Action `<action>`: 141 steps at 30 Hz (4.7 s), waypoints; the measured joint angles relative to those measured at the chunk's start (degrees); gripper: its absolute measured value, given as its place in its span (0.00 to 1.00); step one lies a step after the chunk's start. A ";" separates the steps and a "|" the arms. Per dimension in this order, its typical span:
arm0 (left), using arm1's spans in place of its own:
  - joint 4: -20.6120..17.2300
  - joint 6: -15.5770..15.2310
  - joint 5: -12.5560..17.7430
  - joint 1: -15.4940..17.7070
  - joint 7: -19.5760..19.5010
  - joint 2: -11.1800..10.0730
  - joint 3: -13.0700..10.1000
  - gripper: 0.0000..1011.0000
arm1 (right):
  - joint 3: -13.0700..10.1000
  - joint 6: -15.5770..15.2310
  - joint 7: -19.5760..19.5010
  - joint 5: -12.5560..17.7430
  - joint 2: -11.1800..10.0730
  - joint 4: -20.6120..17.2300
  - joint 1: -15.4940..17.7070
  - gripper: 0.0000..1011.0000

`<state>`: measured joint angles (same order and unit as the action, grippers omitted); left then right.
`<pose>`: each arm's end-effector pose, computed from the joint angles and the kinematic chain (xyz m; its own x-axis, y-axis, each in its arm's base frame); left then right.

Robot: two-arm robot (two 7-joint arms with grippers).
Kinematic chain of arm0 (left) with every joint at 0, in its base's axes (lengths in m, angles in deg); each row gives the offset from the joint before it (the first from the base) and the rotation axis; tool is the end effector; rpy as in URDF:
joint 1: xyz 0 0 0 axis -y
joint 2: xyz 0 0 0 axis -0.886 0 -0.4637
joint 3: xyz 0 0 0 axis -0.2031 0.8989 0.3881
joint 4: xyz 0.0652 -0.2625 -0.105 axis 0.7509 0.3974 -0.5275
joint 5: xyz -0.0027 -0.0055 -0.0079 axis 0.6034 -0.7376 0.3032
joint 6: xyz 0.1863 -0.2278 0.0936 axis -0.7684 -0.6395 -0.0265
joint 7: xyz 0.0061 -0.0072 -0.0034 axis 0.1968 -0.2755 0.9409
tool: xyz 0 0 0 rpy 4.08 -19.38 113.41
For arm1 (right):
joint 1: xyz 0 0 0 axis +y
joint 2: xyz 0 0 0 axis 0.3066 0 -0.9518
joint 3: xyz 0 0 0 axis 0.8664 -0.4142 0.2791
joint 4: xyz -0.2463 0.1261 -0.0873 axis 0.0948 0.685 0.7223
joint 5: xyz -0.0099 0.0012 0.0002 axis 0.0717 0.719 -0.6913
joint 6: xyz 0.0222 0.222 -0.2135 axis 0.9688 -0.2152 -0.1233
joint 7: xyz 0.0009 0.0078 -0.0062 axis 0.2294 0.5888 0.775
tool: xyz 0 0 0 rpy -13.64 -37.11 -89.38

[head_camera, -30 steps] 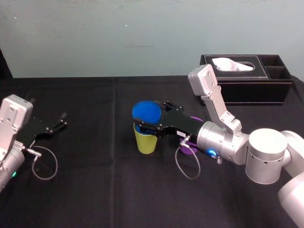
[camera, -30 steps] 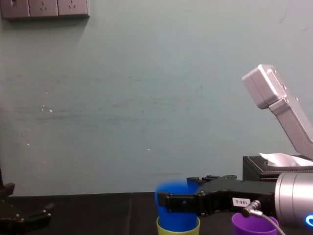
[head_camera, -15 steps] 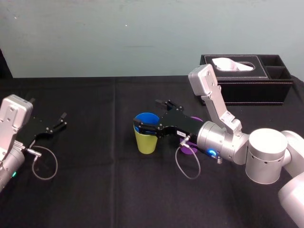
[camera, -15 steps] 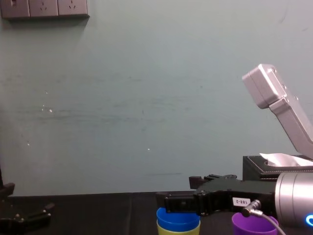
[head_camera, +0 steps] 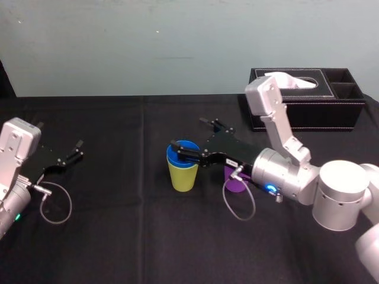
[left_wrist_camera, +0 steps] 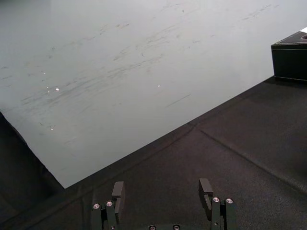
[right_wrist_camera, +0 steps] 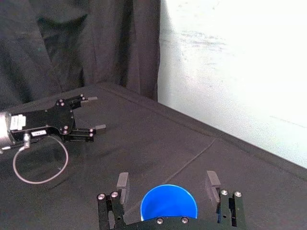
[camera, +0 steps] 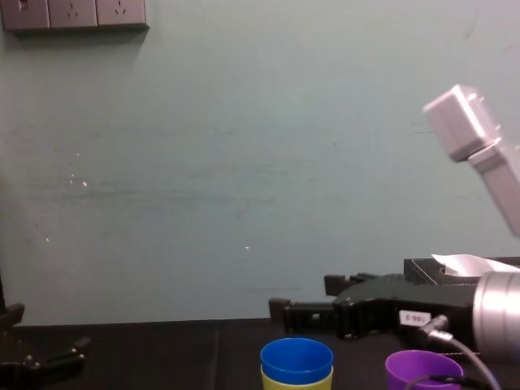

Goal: Stack the three plastic cups sequentially using one hand.

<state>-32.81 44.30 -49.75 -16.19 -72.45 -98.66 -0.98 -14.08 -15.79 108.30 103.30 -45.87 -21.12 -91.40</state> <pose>0.3582 0.0826 -0.3023 0.2921 0.8804 0.3737 -0.9553 0.2873 0.0700 0.3924 0.0205 -0.2415 0.7332 -0.6785 0.0452 0.6773 0.7226 -0.1384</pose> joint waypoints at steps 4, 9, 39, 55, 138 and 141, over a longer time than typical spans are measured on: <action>0.00 0.00 0.00 0.00 0.00 0.00 0.00 1.00 | -1.12 0.09 -0.59 0.21 -1.31 -2.59 1.48 0.99; 0.00 0.00 0.00 0.00 0.00 0.00 0.00 1.00 | -3.26 0.57 -1.33 0.83 -3.45 -6.05 4.19 0.99; 0.00 0.00 0.00 0.00 0.00 0.00 0.00 1.00 | -11.87 4.21 -2.41 3.83 -10.68 -11.45 18.07 0.99; 0.00 0.00 0.00 0.00 0.00 0.00 0.00 1.00 | -11.49 4.83 -2.35 3.38 -9.22 -7.61 19.51 0.99; 0.00 0.00 0.00 0.00 0.00 0.00 0.00 1.00 | -7.44 3.07 -1.30 -1.01 -3.07 4.01 8.98 0.76; 0.00 0.00 0.00 0.00 0.00 0.00 0.00 1.00 | -7.46 3.09 -1.30 -1.00 -3.08 4.00 9.00 0.74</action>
<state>-32.81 44.30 -49.75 -16.19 -72.45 -98.66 -0.98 -21.54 -12.70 107.00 102.30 -48.95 -17.12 -82.40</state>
